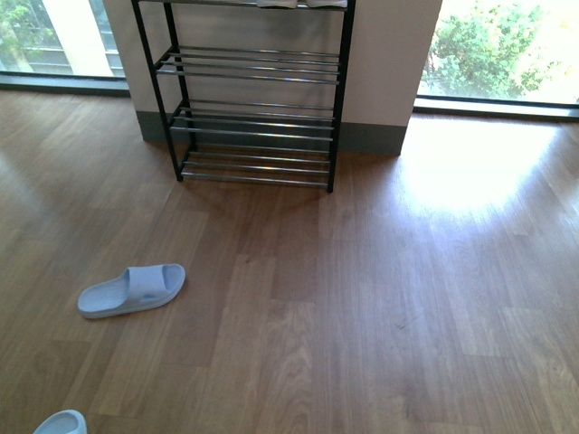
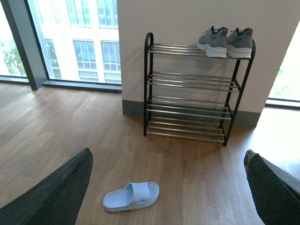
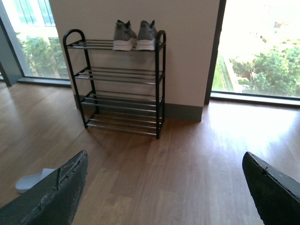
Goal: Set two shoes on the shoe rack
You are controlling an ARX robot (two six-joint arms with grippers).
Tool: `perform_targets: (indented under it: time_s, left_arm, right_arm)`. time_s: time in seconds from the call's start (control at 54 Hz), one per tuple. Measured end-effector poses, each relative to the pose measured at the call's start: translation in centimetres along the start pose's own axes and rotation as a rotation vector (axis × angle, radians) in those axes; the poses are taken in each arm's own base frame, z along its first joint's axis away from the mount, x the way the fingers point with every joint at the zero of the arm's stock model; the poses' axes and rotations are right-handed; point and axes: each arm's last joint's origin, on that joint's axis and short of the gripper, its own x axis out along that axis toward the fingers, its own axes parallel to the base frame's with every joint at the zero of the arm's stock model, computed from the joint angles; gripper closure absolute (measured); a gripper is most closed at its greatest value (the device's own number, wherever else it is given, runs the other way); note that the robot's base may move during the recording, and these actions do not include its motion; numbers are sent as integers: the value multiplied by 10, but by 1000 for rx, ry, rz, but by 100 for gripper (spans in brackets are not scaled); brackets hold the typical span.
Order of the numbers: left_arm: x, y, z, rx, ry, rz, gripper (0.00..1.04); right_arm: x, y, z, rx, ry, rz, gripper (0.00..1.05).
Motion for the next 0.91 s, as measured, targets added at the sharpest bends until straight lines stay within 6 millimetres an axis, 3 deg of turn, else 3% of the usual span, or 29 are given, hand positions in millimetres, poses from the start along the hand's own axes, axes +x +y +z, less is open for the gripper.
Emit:
perform_targets:
  time_s: [0.907]
  left_arm:
    - [0, 0, 0, -1, 0, 5, 9]
  right_arm:
    - [0, 0, 0, 0, 0, 8, 9]
